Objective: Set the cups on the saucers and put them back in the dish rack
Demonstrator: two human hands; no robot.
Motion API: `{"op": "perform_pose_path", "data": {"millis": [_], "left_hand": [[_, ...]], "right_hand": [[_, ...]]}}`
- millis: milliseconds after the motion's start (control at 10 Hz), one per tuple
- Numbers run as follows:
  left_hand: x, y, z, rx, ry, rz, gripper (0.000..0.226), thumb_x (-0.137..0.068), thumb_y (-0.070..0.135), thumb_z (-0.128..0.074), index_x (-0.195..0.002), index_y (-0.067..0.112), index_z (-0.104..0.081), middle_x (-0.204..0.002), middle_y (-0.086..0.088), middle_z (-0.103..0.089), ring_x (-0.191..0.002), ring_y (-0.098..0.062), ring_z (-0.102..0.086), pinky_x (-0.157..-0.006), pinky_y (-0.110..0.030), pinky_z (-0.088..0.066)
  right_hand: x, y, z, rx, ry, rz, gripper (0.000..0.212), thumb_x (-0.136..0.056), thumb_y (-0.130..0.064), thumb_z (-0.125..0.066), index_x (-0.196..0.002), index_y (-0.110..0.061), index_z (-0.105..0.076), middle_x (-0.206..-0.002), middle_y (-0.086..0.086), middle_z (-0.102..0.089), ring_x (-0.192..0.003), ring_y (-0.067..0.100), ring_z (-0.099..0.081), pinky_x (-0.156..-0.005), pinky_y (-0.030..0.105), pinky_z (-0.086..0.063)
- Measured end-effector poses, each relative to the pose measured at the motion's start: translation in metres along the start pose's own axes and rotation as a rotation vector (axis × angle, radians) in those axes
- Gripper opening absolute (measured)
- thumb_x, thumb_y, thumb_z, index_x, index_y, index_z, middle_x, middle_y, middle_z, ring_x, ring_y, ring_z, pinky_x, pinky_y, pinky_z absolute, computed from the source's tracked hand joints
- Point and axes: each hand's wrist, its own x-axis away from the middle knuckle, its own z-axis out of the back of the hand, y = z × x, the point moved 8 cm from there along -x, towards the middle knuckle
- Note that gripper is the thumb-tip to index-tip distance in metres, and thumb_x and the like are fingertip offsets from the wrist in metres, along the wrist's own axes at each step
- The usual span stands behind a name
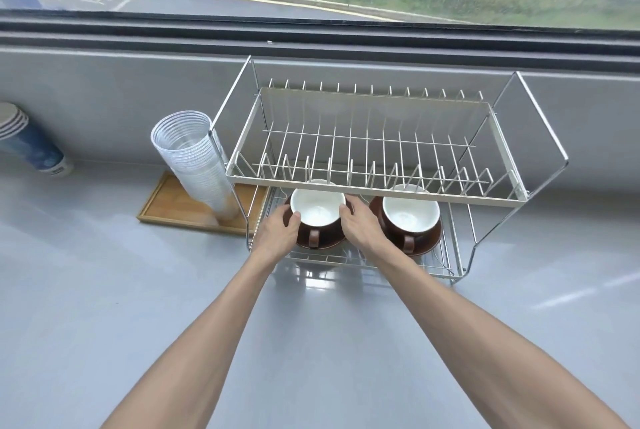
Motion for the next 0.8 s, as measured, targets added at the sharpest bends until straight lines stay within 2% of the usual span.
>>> {"op": "perform_pose_path", "data": {"millis": [200, 400, 500, 600, 700, 800], "left_hand": [[0.004, 0.002, -0.005, 0.026, -0.028, 0.015, 0.051, -0.099, 0.041, -0.045, -0.146, 0.021, -0.045, -0.140, -0.013, -0.055, -0.122, -0.036, -0.057, -0.101, -0.051, -0.049], [0.009, 0.007, 0.000, -0.096, -0.040, 0.016, 0.054, -0.100, 0.047, -0.039, -0.147, 0.020, -0.043, -0.142, -0.011, -0.054, -0.121, -0.033, -0.057, -0.101, -0.048, -0.049], [0.014, 0.012, 0.006, -0.252, -0.090, -0.007, 0.053, -0.099, 0.047, -0.039, -0.145, 0.021, -0.046, -0.141, -0.008, -0.057, -0.121, -0.032, -0.058, -0.102, -0.045, -0.049], [0.025, 0.019, 0.009, -0.413, -0.184, -0.042, 0.048, -0.100, 0.043, -0.042, -0.141, 0.020, -0.050, -0.139, -0.007, -0.059, -0.120, -0.029, -0.059, -0.097, -0.036, -0.049], [0.039, 0.027, 0.010, -0.564, -0.247, -0.088, 0.049, -0.100, 0.043, -0.044, -0.143, 0.020, -0.049, -0.142, -0.006, -0.057, -0.123, -0.026, -0.058, -0.093, -0.032, -0.045], [0.058, 0.040, 0.008, -0.655, -0.283, -0.162, 0.046, -0.100, 0.043, -0.044, -0.140, 0.020, -0.052, -0.136, -0.008, -0.060, -0.118, -0.026, -0.058, -0.083, -0.031, -0.043]], "right_hand": [[0.000, 0.003, 0.004, 0.009, 0.015, -0.012, 0.049, -0.106, -0.027, -0.033, -0.152, -0.013, -0.039, -0.154, 0.011, -0.045, -0.143, 0.031, -0.038, -0.119, 0.045, -0.029], [0.007, 0.004, 0.007, 0.048, -0.044, -0.026, 0.053, -0.105, -0.033, -0.031, -0.153, -0.011, -0.035, -0.156, 0.011, -0.044, -0.143, 0.033, -0.038, -0.118, 0.046, -0.030], [0.012, 0.007, 0.011, 0.129, -0.091, -0.040, 0.054, -0.104, -0.034, -0.034, -0.150, -0.007, -0.040, -0.150, 0.015, -0.049, -0.138, 0.035, -0.045, -0.114, 0.045, -0.036], [0.024, 0.003, 0.018, 0.220, -0.134, -0.034, 0.049, -0.101, -0.032, -0.037, -0.141, -0.006, -0.051, -0.143, 0.017, -0.056, -0.129, 0.034, -0.053, -0.108, 0.040, -0.042], [0.040, -0.001, 0.023, 0.320, -0.203, -0.017, 0.046, -0.100, -0.031, -0.041, -0.136, -0.009, -0.058, -0.141, 0.017, -0.059, -0.130, 0.034, -0.054, -0.108, 0.039, -0.042], [0.062, -0.007, 0.034, 0.445, -0.216, -0.005, 0.044, -0.099, -0.032, -0.042, -0.132, -0.010, -0.061, -0.137, 0.016, -0.061, -0.125, 0.034, -0.056, -0.106, 0.042, -0.045]]}}
